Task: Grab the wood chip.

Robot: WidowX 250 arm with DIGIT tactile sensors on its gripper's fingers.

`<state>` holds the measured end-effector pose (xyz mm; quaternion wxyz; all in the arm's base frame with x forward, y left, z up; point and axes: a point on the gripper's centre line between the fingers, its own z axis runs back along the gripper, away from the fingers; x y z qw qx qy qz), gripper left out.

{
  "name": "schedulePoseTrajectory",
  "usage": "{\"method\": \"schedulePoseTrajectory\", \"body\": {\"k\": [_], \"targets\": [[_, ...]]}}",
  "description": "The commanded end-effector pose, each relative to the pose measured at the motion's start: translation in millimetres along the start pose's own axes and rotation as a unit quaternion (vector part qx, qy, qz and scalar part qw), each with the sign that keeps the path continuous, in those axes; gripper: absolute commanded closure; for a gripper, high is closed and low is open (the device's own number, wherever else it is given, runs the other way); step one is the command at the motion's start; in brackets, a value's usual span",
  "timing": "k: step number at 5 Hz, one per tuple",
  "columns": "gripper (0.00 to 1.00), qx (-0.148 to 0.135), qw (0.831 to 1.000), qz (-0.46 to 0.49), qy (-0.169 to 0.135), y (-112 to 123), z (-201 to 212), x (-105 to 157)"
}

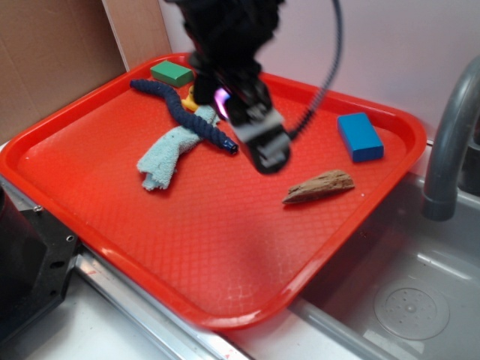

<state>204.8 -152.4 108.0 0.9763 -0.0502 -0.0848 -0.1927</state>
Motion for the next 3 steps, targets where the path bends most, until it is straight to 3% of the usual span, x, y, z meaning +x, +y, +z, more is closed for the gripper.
{"method": "schedulePoseTrajectory", "body": {"k": [1, 3], "targets": [[0.00, -0.002, 1.000, 0.005, -0.001, 4.3, -23.5, 16.2], [0.00, 0.012, 0.998, -0.046, 0.031, 26.9, -65.7, 41.8]]}}
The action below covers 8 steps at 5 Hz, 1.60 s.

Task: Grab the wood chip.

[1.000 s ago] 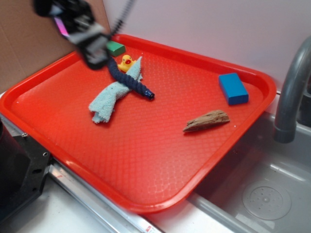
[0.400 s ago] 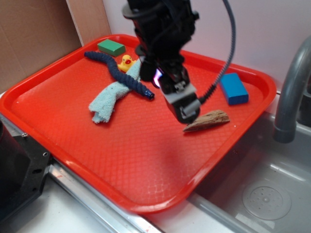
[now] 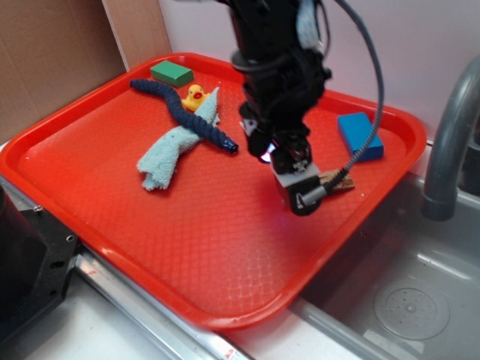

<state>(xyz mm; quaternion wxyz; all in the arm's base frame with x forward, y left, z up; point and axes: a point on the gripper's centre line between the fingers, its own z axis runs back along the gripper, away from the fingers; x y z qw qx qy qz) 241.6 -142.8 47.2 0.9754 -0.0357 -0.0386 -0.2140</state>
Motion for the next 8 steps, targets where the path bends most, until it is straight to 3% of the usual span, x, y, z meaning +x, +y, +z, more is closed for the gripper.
{"method": "schedulePoseTrajectory", "body": {"k": [1, 2, 3, 4, 5, 6, 7, 8], "targets": [[0.00, 0.015, 0.999, -0.041, -0.008, -3.1, -14.8, 32.7], [0.85, 0.024, 0.999, -0.041, -0.005, -10.0, -15.7, 30.9], [1.00, 0.017, 0.999, -0.032, 0.002, -13.2, -12.8, 24.7], [1.00, 0.006, 1.000, -0.019, -0.003, -9.5, 8.0, 14.4], [1.00, 0.015, 1.000, 0.005, -0.010, 0.3, 42.6, -3.0], [1.00, 0.010, 0.997, 0.072, -0.013, 15.1, 80.3, -37.2], [1.00, 0.048, 0.980, 0.194, 0.004, 33.9, 119.9, -77.1], [1.00, 0.060, 0.948, 0.314, 0.000, 54.1, 161.1, -106.9]]}}
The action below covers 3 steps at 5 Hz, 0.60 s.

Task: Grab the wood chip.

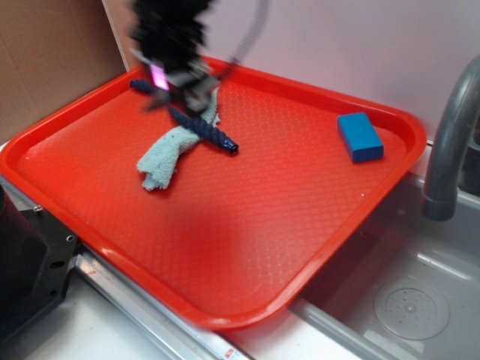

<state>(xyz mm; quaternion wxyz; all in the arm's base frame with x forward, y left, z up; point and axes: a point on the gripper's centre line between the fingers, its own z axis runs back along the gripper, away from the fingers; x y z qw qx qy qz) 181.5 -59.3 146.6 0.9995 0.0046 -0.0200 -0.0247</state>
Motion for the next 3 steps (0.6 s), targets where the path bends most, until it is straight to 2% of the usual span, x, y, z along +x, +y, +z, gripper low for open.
{"method": "schedulePoseTrajectory", "body": {"k": [1, 2, 3], "targets": [[1.00, 0.024, 0.974, 0.226, -0.024, 42.8, 76.6, -27.6], [1.00, 0.041, 0.964, 0.262, -0.033, 50.0, 91.1, -17.1], [1.00, 0.051, 0.962, 0.267, -0.035, 47.3, 92.1, -8.4]]}}
